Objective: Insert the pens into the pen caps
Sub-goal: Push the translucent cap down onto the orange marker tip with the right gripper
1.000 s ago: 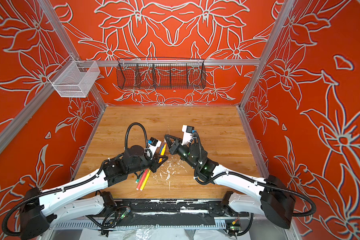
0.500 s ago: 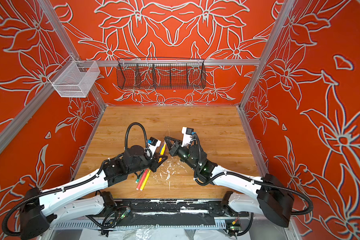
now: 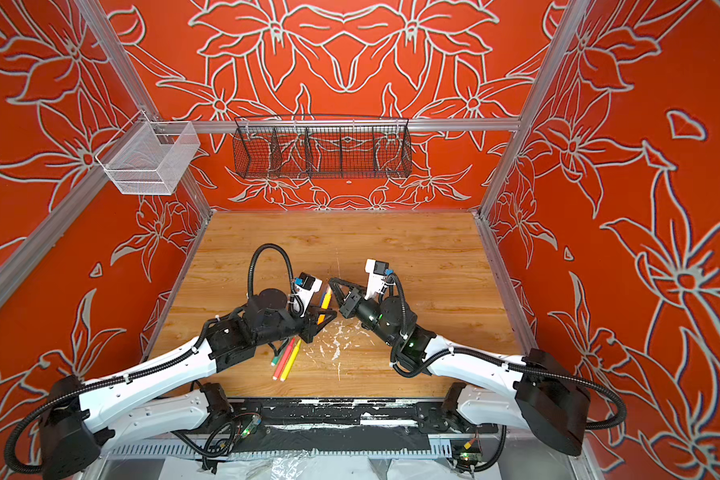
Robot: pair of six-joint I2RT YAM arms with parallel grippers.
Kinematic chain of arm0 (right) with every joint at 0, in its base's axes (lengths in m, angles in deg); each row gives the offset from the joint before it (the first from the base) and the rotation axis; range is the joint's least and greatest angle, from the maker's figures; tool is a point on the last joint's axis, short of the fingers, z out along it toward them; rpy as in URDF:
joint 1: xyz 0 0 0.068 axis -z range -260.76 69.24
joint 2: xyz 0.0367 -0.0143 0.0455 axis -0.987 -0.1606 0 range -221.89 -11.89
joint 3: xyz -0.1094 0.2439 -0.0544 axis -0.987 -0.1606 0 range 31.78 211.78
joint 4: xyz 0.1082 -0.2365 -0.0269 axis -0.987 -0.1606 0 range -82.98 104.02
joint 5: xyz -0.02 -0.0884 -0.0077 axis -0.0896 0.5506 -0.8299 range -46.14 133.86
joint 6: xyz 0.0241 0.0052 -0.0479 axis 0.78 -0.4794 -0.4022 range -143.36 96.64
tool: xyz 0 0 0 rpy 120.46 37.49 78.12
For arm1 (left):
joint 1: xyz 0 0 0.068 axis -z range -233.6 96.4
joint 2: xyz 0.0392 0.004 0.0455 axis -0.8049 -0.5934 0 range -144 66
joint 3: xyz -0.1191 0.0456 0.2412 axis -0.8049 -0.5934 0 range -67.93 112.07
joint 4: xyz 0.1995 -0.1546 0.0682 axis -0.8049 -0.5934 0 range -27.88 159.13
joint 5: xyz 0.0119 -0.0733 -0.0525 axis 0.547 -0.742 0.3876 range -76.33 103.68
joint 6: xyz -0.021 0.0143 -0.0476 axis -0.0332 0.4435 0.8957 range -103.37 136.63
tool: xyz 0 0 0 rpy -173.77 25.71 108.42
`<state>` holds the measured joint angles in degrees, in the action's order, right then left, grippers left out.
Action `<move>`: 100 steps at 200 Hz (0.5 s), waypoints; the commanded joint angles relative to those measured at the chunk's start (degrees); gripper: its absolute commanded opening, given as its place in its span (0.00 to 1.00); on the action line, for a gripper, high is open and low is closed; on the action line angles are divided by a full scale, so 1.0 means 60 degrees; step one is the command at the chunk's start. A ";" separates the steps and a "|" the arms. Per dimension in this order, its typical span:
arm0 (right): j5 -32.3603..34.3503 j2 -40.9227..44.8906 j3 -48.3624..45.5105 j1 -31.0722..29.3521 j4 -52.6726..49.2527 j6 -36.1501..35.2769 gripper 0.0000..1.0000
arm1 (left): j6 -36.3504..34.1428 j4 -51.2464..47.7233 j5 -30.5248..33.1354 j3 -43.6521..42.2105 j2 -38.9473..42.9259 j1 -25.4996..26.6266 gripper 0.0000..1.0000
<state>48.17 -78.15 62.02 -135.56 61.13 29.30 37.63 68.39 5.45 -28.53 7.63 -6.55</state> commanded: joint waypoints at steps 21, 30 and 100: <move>0.0134 0.0291 -0.0310 -0.0533 0.0213 -0.0028 0.00 | 0.0338 0.0868 -0.0131 0.0188 -0.0147 -0.0239 0.00; 0.0184 0.0268 -0.0451 -0.0559 0.0351 0.0012 0.05 | 0.0390 0.0908 -0.0137 0.0148 -0.0090 -0.0253 0.00; 0.1087 0.1103 -0.0251 -0.0680 -0.1294 -0.0298 0.52 | -0.0062 0.0903 -0.0533 -0.0058 0.0035 -0.0253 0.00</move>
<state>51.98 -74.83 58.41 -139.59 59.43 28.84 38.85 71.74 1.88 -28.53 7.21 -7.87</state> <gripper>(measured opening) 0.472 0.151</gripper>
